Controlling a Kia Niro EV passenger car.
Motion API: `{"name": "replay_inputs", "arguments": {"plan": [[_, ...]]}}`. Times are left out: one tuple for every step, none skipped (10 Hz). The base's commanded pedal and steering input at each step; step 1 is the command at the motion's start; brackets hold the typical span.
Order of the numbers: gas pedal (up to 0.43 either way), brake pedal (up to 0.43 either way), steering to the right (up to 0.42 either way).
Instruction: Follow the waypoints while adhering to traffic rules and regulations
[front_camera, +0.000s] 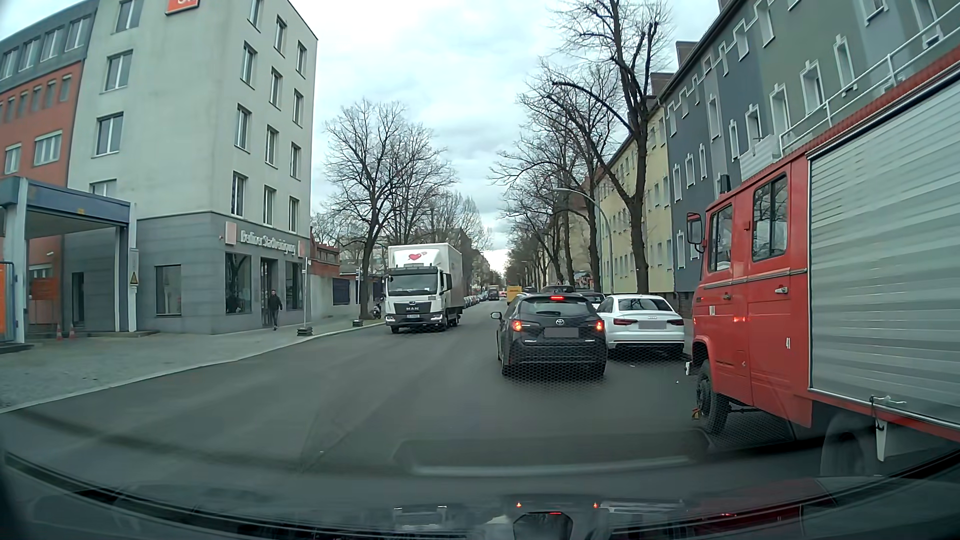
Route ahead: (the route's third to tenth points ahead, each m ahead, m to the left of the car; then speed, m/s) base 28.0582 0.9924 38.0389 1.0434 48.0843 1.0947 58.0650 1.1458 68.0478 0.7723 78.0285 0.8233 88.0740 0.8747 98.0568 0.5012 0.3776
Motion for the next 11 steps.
{"name": "replay_inputs", "arguments": {"plan": [[0.0, 0.238, -0.008], [0.0, 0.238, -0.008], [0.0, 0.238, -0.008], [0.0, 0.238, -0.008], [0.0, 0.238, -0.009], [0.0, 0.232, -0.009], [0.0, 0.226, -0.01], [0.0, 0.226, -0.01], [0.0, 0.232, -0.01], [0.0, 0.22, -0.01], [0.0, 0.22, -0.01]]}}
